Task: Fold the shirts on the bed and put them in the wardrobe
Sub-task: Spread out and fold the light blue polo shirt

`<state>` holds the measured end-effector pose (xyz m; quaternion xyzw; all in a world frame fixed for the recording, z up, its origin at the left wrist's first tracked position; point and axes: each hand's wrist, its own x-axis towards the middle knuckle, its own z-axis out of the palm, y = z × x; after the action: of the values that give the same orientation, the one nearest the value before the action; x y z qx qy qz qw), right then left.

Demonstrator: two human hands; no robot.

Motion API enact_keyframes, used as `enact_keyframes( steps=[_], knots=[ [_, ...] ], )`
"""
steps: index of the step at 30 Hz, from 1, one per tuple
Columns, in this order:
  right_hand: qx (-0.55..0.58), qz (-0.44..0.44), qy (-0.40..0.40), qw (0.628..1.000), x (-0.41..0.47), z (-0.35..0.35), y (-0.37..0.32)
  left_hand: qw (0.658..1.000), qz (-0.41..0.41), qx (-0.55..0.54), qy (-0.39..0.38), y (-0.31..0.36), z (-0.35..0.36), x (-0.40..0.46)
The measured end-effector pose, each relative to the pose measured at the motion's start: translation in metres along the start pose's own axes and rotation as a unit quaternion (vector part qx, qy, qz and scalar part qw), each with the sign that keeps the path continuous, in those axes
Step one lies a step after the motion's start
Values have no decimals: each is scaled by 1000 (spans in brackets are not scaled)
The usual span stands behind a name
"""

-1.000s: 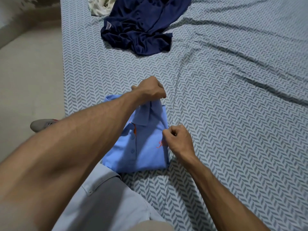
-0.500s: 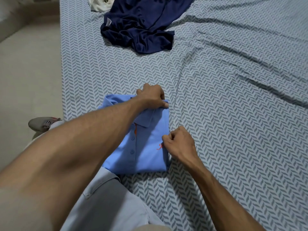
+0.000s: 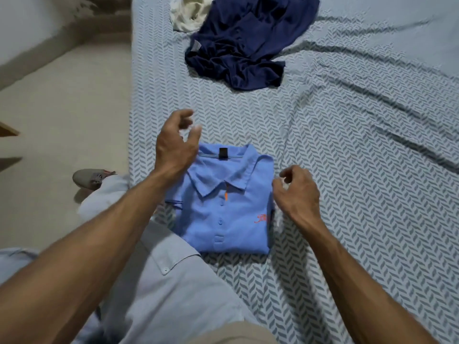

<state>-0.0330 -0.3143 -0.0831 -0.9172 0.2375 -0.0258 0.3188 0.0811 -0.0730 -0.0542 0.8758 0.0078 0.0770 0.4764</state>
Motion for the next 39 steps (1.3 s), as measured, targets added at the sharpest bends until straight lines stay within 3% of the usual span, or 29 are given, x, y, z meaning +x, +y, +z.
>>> enact_keyframes(
  steps=[2,5,8,10,13,20,22,28,30,33,36,39],
  knots=[
    [5,-104,11,995,9,6,-31,992,-115,24,40,-18,-29,-14],
    [-1,-290,-68,955,25,31,-92,960,-279,-8,-19,-46,-60,-47],
    [-102,-465,-199,857,35,63,-148,934,-326,-72,-125,-59,-71,-86],
    [-216,-513,-275,784,38,77,-177,923,-317,-88,-201,-56,-73,-106],
    [-335,-524,-331,710,39,88,-202,926,-273,-52,-254,-55,-73,-114],
    [-415,-507,-364,662,48,94,-211,895,-259,43,-361,-55,-72,-123],
    [-410,-506,-374,661,49,93,-214,892,-263,54,-364,-57,-72,-123],
    [-346,-493,-353,716,54,88,-208,914,-289,26,-284,-58,-71,-126],
    [-320,-498,-366,718,54,85,-206,909,-298,23,-290,-56,-70,-127],
    [-343,-502,-388,692,51,82,-203,906,-280,36,-315,-52,-69,-128],
    [-432,-491,-400,642,39,79,-204,900,-272,19,-339,-48,-70,-130],
    [-469,-484,-404,618,24,75,-202,920,-269,22,-285,-51,-65,-127]
  ],
)
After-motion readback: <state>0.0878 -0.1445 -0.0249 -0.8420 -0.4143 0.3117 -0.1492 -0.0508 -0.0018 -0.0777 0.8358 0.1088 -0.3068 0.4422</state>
